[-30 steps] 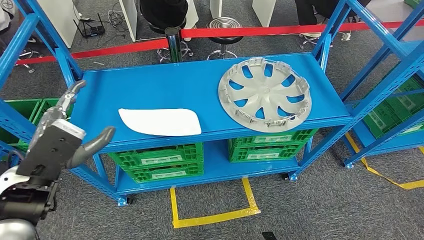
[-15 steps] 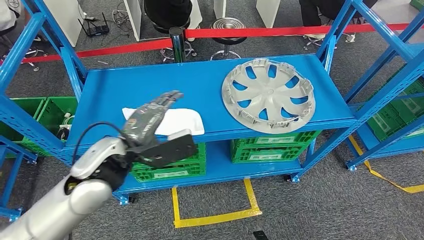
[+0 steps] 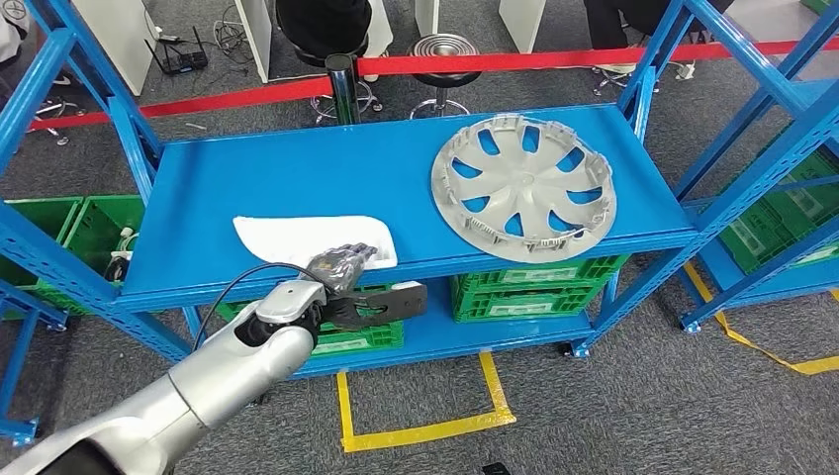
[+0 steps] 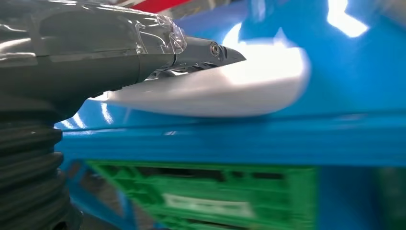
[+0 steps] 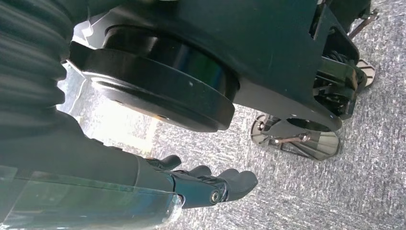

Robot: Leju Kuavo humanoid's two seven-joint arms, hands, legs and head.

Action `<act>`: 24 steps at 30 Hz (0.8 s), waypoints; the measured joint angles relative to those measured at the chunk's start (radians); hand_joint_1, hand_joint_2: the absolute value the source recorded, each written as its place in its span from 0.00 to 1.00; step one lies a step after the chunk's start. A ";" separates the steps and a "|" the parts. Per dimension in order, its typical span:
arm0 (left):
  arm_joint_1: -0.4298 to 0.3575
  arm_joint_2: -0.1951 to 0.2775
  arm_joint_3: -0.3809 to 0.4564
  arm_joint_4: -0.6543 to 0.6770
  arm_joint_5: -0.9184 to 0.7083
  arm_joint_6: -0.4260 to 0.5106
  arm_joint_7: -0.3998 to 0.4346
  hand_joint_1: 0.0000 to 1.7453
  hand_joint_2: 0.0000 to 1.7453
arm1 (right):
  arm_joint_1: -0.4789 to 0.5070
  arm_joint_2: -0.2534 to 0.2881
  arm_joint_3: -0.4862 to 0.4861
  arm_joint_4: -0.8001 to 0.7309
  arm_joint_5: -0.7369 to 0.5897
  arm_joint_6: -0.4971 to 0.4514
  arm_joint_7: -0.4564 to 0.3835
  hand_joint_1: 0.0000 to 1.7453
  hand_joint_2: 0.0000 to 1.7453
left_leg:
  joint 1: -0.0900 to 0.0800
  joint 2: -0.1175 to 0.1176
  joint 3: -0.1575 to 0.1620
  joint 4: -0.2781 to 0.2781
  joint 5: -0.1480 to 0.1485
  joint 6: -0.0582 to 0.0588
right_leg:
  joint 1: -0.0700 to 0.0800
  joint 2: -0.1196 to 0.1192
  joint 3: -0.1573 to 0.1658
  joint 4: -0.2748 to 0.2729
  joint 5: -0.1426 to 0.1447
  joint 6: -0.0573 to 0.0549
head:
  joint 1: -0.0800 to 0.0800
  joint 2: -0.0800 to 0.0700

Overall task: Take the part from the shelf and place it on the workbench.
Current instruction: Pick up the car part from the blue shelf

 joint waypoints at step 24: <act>-0.070 0.030 -0.013 0.266 -0.024 0.143 0.085 0.25 1.00 | -0.002 -0.001 0.057 0.001 -0.001 -0.001 0.005 0.00 1.00 | -0.002 0.015 0.012 -0.002 -0.003 0.004 | 0.000 0.009 0.007 0.001 0.001 0.000 | -0.001 0.000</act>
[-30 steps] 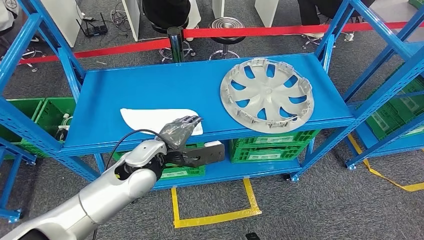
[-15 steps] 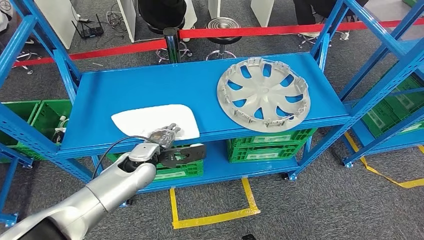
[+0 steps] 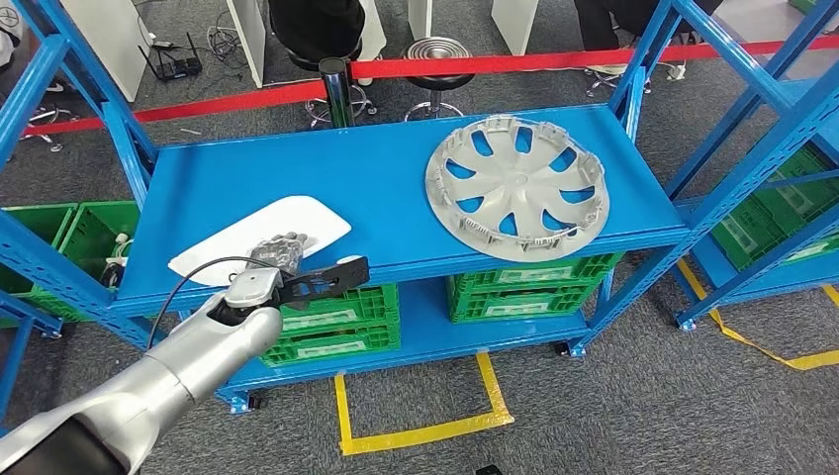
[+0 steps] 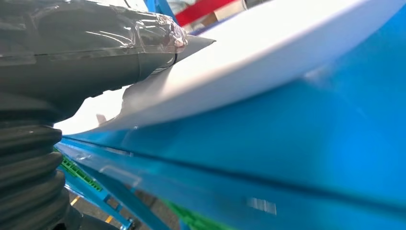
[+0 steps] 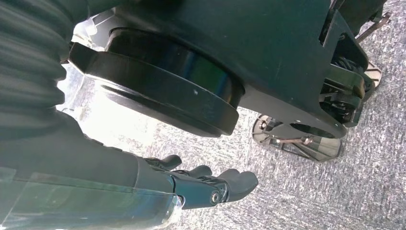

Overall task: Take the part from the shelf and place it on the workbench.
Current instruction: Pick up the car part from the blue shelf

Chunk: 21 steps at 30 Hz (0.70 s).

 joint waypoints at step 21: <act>-0.013 -0.015 0.000 0.026 -0.045 0.073 -0.051 1.00 1.00 | -0.002 0.000 0.025 0.000 -0.009 -0.005 -0.002 0.00 1.00 | 0.000 -0.011 0.002 0.000 0.003 0.003 | 0.000 -0.005 0.003 0.000 0.002 0.002 | -0.001 0.000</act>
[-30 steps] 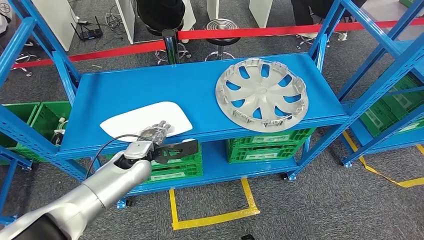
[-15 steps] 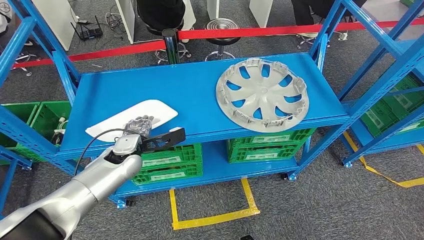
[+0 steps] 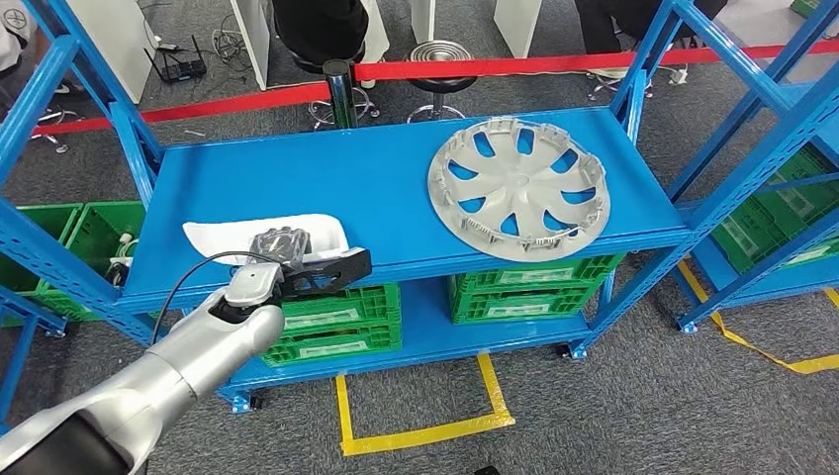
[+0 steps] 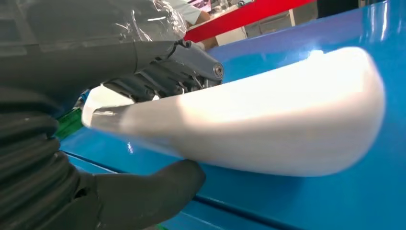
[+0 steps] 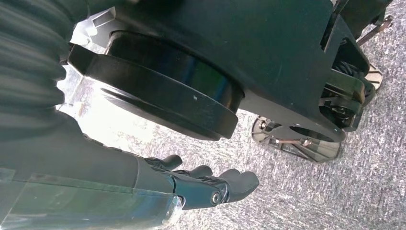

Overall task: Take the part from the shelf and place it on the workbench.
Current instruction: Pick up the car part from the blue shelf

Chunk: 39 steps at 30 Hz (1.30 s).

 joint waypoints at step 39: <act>-0.009 -0.009 0.034 -0.109 0.041 0.126 -0.143 1.00 1.00 | -0.005 -0.007 0.026 0.004 -0.030 -0.027 -0.015 0.00 1.00 | -0.001 0.001 -0.001 0.000 0.000 0.001 | 0.000 0.001 -0.001 0.000 0.000 0.001 | 0.000 0.000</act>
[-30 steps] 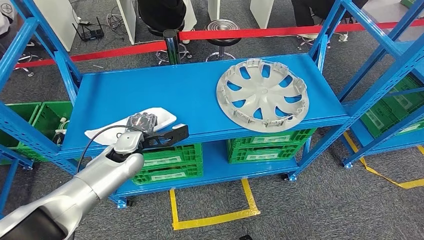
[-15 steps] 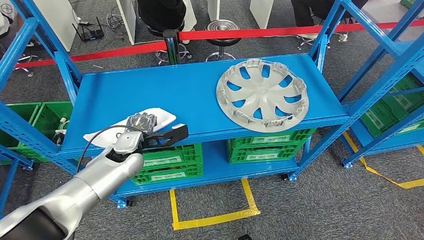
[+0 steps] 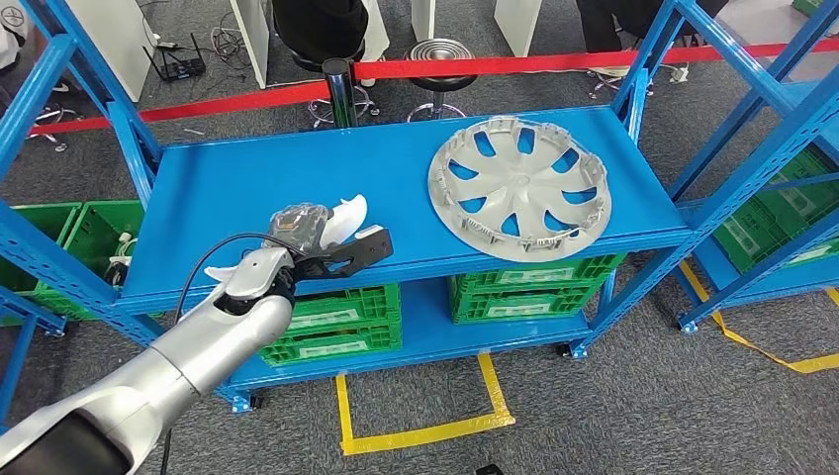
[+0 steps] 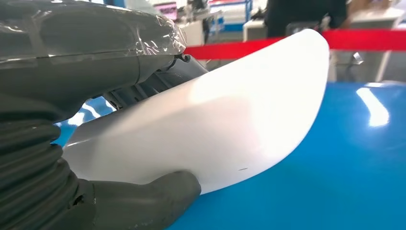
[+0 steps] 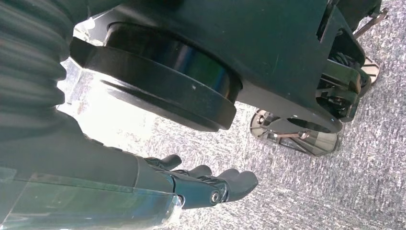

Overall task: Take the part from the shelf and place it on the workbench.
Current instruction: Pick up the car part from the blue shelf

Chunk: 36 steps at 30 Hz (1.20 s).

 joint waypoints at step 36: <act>0.423 0.052 0.322 -0.752 0.945 0.326 -0.620 1.00 1.00 | 0.014 -0.013 -0.001 0.002 -0.115 -0.048 -0.016 0.00 1.00 | -0.001 0.015 0.000 -0.001 -0.003 0.003 | 0.000 0.005 -0.002 0.000 -0.001 0.000 | -0.001 0.000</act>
